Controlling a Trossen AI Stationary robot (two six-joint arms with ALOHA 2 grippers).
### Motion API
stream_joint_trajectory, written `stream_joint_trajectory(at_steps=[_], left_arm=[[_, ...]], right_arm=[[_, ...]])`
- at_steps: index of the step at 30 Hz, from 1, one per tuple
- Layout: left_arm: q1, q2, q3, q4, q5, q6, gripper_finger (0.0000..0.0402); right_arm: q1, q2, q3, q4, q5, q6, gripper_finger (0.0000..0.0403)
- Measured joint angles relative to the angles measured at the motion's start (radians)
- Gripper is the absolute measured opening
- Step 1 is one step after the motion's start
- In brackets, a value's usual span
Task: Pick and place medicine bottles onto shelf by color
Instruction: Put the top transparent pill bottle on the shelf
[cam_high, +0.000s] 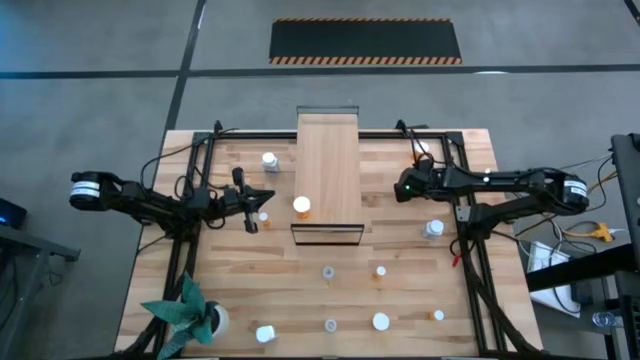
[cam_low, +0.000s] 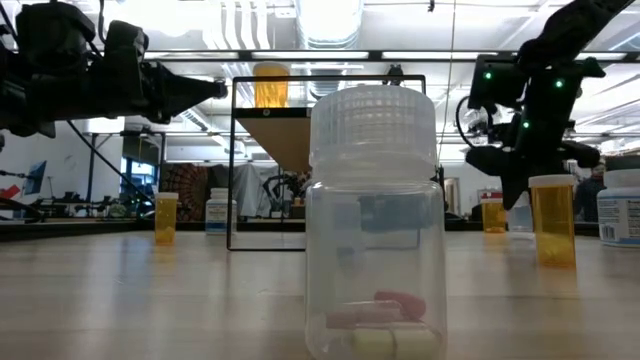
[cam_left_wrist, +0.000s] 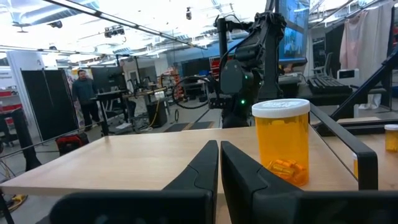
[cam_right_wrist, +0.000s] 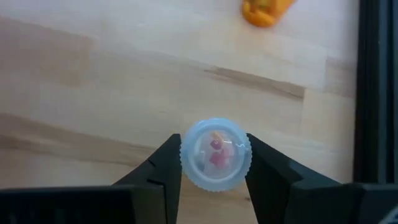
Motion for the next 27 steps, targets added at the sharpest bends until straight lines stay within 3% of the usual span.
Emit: stream_joint_trajectory(at_steps=[10,18,27], left_arm=[[0.000,0.000,0.000,0.000,0.000,0.000,0.0002],[0.000,0.000,0.000,-0.001,0.000,0.000,0.0002],[0.000,0.001,0.000,-0.002,0.000,0.000,0.0002]], right_arm=[[0.000,-0.065,0.112,-0.026,-0.107,-0.138,0.0134],[0.005,-0.005,0.431,-0.144,-0.153,-0.344,0.0134],[0.038,0.225,0.779,-0.169,-0.281,-0.586,0.0134]])
